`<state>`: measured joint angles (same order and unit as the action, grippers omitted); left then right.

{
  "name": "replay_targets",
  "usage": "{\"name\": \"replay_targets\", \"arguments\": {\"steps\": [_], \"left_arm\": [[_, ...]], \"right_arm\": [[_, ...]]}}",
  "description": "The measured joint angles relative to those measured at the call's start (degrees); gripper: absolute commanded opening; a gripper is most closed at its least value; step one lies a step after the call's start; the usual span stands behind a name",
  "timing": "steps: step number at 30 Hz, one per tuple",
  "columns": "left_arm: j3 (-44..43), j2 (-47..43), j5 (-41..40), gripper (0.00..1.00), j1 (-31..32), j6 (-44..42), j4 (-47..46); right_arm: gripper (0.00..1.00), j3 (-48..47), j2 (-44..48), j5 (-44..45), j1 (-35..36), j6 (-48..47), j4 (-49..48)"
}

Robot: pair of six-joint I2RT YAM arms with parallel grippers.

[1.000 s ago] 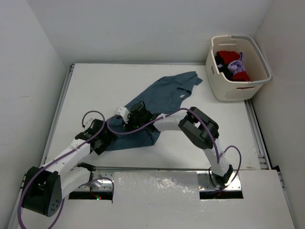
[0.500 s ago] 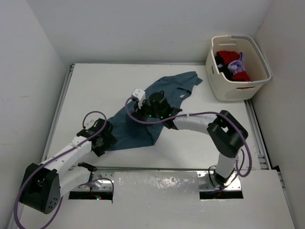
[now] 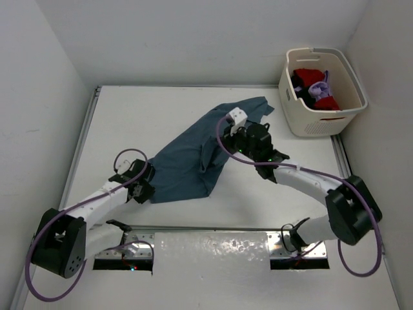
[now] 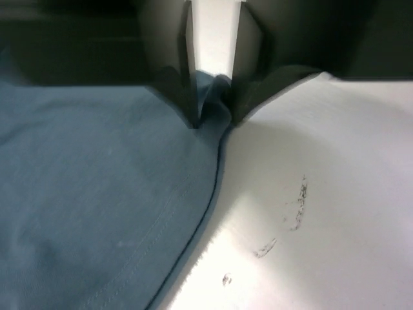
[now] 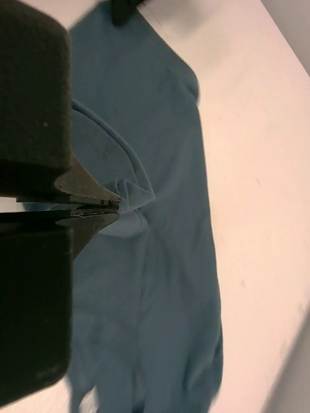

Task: Fold and stack the t-shirts
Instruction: Flatten out the tshirt

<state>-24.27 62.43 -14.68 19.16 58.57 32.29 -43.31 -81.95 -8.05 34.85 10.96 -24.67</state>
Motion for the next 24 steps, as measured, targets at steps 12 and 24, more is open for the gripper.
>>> {"name": "replay_targets", "arguments": {"steps": [12,24], "left_arm": [[-6.2,-3.1,-4.9,0.0,0.1,-4.0,-0.3],[-31.7,-15.4,-14.6,0.0,0.3,-12.0,-16.0]], "right_arm": [[0.0,5.3,18.2,27.5,-6.6,-2.6,6.3],[0.0,-8.2,27.9,48.0,-10.3,-12.2,11.5]]}}
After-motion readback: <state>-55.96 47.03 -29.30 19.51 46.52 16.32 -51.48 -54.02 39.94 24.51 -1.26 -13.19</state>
